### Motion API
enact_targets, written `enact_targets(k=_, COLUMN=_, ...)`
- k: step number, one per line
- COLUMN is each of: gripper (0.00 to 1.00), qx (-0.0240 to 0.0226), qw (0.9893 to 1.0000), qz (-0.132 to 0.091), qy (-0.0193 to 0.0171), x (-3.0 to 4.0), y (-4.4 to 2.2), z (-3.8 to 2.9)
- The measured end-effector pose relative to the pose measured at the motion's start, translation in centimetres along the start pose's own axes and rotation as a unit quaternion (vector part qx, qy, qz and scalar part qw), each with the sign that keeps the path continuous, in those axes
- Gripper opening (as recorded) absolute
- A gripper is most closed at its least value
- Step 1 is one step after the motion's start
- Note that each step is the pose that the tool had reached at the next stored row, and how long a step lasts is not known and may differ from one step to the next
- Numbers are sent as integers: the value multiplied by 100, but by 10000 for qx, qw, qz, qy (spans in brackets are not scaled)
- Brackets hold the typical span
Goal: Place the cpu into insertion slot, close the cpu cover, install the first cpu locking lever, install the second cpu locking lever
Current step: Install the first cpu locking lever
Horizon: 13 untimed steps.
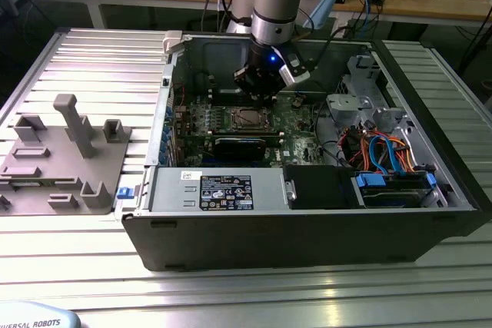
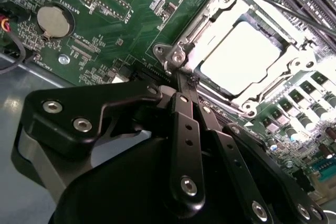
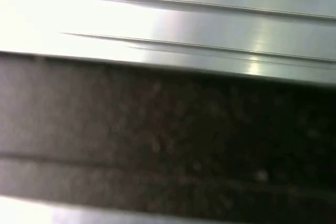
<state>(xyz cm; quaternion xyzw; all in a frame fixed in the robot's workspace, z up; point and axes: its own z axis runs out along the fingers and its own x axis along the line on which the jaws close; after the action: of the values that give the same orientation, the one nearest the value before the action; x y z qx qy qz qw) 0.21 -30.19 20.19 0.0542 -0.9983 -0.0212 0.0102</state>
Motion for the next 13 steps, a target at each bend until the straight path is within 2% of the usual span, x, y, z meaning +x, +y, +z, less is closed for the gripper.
enact_targets(k=3, gripper=11, qx=0, qw=10000, qz=1, qy=0, x=1, y=1, z=-45)
enact_targets(k=6, gripper=11, qx=-1, qw=10000, qz=0, qy=-1, x=4, y=-19, z=-53)
enact_targets(k=13, gripper=11, qx=1, qw=10000, qz=1, qy=0, x=23, y=-199, z=-60)
